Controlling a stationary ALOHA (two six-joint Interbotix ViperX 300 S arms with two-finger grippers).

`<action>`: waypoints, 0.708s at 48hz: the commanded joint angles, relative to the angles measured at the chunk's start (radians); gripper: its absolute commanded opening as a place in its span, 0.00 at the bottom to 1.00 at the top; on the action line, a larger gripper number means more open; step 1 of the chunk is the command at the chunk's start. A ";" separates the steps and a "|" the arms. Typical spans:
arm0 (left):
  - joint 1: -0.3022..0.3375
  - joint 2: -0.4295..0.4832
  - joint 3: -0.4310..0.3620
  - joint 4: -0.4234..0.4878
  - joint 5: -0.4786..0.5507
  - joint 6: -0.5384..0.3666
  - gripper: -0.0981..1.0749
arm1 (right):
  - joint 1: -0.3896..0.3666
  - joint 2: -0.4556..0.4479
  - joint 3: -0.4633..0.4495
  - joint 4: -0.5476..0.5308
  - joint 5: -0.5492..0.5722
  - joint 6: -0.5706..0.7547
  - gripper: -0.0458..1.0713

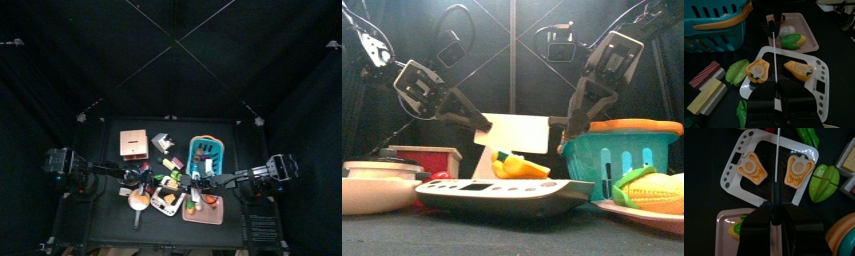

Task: Put cleaver back in holder

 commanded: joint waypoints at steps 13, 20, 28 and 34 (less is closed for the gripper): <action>0.000 -0.028 -0.018 -0.029 -0.015 -0.002 0.43 | 0.000 -0.057 -0.037 0.000 -0.011 -0.002 0.44; 0.002 -0.040 -0.015 -0.089 -0.015 -0.002 0.50 | -0.002 -0.069 -0.032 -0.002 -0.011 -0.002 0.44; 0.006 -0.049 -0.006 -0.169 -0.015 0.000 0.63 | -0.002 -0.089 -0.025 0.005 -0.011 0.000 0.44; 0.014 -0.066 0.002 -0.219 -0.015 0.000 0.69 | -0.002 -0.100 -0.025 0.006 -0.005 0.000 0.44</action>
